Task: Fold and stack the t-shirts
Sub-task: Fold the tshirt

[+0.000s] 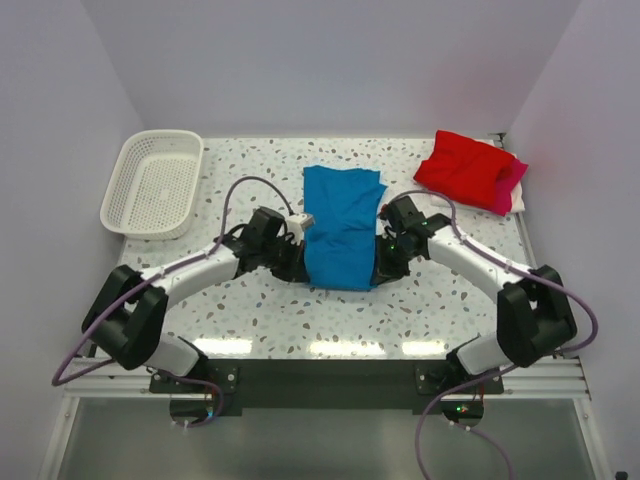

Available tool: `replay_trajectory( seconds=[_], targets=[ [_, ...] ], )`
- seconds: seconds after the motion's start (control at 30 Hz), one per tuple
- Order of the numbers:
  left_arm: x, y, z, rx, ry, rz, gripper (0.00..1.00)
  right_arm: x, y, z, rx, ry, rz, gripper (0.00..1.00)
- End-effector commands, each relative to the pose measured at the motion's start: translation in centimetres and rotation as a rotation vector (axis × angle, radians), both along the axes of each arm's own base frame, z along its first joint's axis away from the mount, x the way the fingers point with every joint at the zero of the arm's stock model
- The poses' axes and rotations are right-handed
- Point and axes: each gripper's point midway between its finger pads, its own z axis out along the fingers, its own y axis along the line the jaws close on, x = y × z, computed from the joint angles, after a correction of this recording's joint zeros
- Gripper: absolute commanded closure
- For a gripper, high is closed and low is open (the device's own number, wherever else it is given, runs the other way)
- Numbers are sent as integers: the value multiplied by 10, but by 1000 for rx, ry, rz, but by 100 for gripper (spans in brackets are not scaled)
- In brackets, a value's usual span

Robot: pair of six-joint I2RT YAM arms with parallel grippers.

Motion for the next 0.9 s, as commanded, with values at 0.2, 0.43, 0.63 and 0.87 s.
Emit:
replay_trajectory(
  seconds=[0.2,0.43,0.63,0.87],
  targets=[
    [-56,13,72,-123,29,38,100,-83,-3,42,-14,81,66,90],
    [-75,17,115,-188,14,64,100,-99,0,100,53,21,16,91],
    [-53,14,145,-191,-57,115,100,-65,10,137,71,-118,-23,92],
    [-11,3,127,-114,-113,142,100,-11,16,128,0,-244,-47,94]
  ],
)
